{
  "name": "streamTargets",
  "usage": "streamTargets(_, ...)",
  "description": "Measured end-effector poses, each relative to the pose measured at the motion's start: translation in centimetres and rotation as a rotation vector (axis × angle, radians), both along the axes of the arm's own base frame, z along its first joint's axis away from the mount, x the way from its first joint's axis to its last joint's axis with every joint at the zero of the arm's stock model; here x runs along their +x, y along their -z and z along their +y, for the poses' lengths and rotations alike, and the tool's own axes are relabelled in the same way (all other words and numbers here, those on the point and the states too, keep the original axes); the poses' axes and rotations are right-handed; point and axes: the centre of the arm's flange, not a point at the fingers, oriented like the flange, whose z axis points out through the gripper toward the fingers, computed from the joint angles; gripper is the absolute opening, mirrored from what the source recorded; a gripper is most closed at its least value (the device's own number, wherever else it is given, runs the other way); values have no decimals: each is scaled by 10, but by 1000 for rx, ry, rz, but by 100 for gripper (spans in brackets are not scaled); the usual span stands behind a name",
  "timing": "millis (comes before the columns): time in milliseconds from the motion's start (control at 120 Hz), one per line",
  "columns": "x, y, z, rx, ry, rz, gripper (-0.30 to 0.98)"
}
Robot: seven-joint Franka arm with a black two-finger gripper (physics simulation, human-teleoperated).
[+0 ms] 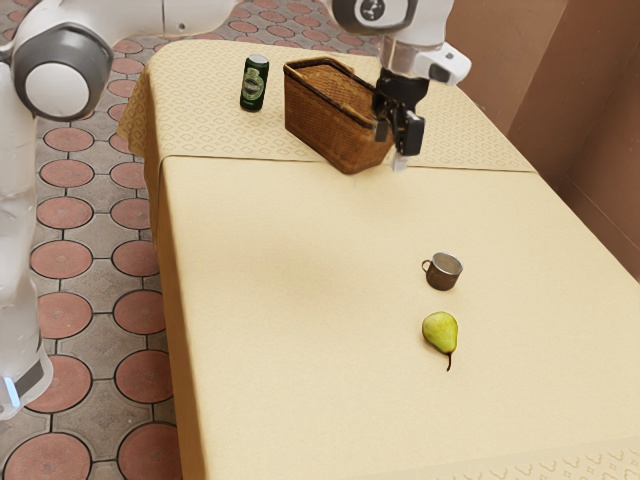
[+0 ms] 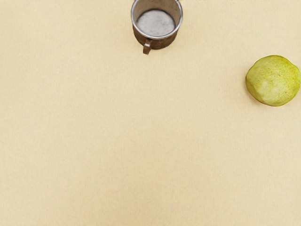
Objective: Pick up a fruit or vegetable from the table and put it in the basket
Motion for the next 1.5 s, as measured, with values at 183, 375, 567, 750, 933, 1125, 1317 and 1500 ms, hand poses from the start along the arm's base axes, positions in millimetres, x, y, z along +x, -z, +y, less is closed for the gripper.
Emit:
streamTargets(183, 2, -2, -1, -4, -22, -5, 69)
streamTargets(375, 2, -11, -50, -57, -65, -24, 69)
streamTargets(567, 17, 19, -90, -101, -331, 34, 69)
streamTargets(750, 34, 39, -92, -127, -597, 51, 69)
streamTargets(933, 42, 61, -113, -121, -803, 69, 69)
streamTargets(1125, 67, 96, -117, -104, -984, 72, 68)
streamTargets(1317, 116, 123, -130, -138, -1091, 18, 68)
streamTargets(1500, 133, 166, -120, -101, -1177, 11, 68)
